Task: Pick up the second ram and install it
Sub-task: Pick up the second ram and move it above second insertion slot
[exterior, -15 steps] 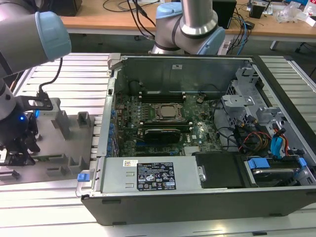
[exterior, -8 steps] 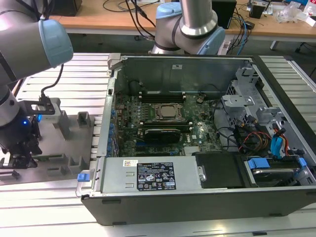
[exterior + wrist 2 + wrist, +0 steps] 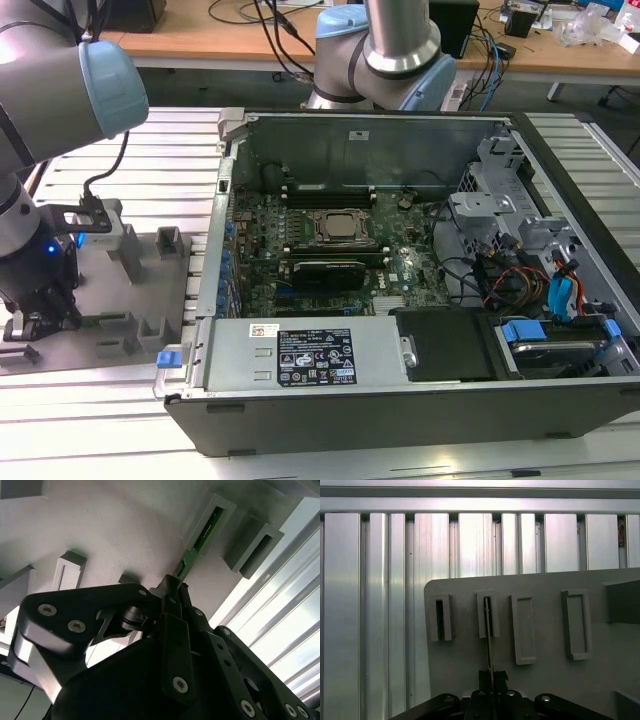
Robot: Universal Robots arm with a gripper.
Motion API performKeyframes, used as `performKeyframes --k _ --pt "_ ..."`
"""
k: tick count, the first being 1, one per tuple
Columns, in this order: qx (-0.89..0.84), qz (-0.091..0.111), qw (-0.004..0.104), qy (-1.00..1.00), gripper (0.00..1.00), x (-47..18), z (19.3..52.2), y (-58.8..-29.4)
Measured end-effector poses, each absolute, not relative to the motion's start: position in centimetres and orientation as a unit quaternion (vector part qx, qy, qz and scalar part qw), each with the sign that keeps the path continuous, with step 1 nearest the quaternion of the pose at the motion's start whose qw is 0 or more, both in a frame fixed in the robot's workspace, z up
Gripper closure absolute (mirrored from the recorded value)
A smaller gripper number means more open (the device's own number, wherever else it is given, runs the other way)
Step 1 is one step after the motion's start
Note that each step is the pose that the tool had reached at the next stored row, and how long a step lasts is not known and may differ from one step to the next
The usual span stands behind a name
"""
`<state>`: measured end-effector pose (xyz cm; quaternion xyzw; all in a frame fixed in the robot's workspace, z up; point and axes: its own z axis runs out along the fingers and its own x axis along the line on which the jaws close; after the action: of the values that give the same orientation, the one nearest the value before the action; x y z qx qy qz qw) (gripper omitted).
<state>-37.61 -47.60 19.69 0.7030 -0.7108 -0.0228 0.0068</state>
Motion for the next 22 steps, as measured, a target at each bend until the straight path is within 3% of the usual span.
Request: performKeyframes --k 22 --pt "0.703 -0.023 0.007 -0.711 0.86 -37.62 20.06 -47.59"
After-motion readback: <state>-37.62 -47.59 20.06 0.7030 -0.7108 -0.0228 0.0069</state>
